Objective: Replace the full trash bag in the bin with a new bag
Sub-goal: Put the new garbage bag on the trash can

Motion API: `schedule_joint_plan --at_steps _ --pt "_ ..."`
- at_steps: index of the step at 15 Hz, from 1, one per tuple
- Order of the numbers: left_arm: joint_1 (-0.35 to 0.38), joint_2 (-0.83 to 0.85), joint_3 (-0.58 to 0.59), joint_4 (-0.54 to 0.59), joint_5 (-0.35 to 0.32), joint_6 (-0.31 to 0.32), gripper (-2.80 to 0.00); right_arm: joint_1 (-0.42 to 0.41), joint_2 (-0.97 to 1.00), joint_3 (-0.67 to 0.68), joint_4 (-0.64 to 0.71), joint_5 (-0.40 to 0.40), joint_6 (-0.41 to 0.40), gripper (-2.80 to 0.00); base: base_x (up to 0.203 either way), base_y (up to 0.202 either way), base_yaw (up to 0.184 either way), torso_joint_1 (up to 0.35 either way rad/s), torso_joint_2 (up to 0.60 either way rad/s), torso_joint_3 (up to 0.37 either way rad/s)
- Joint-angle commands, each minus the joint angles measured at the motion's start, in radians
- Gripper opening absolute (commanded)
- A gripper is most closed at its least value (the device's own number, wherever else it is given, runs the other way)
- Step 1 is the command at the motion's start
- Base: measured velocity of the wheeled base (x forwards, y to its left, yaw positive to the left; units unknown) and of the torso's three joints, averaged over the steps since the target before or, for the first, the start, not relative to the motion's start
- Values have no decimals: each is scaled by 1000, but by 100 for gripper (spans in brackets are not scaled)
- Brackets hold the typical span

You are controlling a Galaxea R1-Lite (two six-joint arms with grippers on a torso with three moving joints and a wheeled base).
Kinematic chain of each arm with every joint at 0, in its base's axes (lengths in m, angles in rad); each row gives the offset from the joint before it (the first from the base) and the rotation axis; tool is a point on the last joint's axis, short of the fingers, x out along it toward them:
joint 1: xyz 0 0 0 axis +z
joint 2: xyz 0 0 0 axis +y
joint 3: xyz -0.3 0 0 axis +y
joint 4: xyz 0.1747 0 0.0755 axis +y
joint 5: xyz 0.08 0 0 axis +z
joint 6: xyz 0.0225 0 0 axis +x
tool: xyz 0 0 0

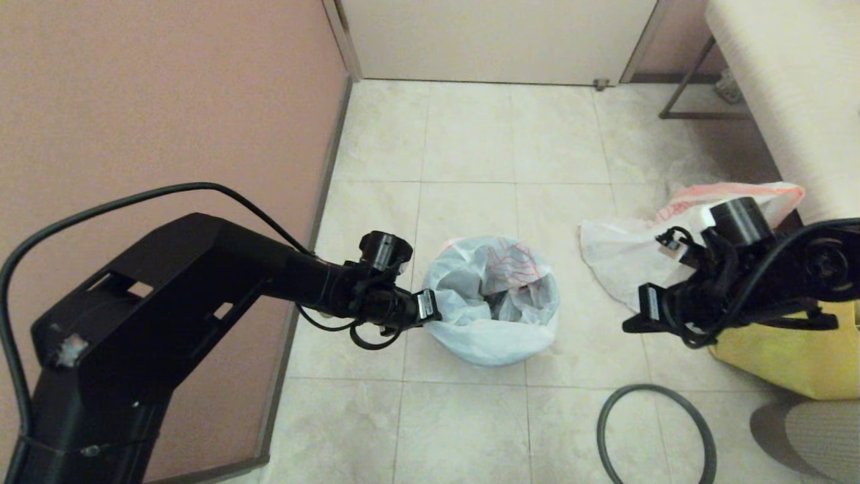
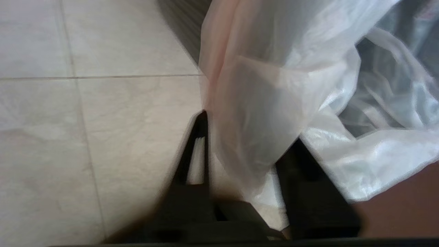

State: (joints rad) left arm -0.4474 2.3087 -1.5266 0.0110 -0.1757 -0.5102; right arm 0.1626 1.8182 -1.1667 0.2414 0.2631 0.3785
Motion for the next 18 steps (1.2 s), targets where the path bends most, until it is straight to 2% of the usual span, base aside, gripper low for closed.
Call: schedule_joint_plan --at_steps 1,3,5,7,8,11,13,16,18 --pt "-10 -8 0 8 6 -2 0 -1 -129 123 -19 -10 4 -280 0 0 0 0 0 0" --pt "-16 -55 1 52 17 1 0 -1 -203 216 -38 -51 5 -280 0 0 0 0 0 0" --pt "-29 -157 0 165 38 6 0 -4 -266 283 -43 -121 5 -280 0 0 0 0 0 0" --pt "-56 -256 -10 260 67 15 0 -3 -318 332 -44 -137 4 -280 0 0 0 0 0 0" --pt "-83 -280 -22 290 93 32 -280 -2 -330 355 -46 -140 4 -280 0 0 0 0 0 0" --pt "-126 -230 -134 335 216 72 -280 -1 -340 414 -70 -140 5 -280 0 0 0 0 0 0" --pt "-134 -201 -158 425 236 64 -280 -2 -335 460 -149 -141 5 -280 0 0 0 0 0 0" --pt "-108 -165 -109 414 259 12 -280 -3 -328 518 -219 -140 7 -280 0 0 0 0 0 0" --pt "-106 -138 -93 357 256 9 -280 -2 -328 565 -265 -139 9 -280 0 0 0 0 0 0"
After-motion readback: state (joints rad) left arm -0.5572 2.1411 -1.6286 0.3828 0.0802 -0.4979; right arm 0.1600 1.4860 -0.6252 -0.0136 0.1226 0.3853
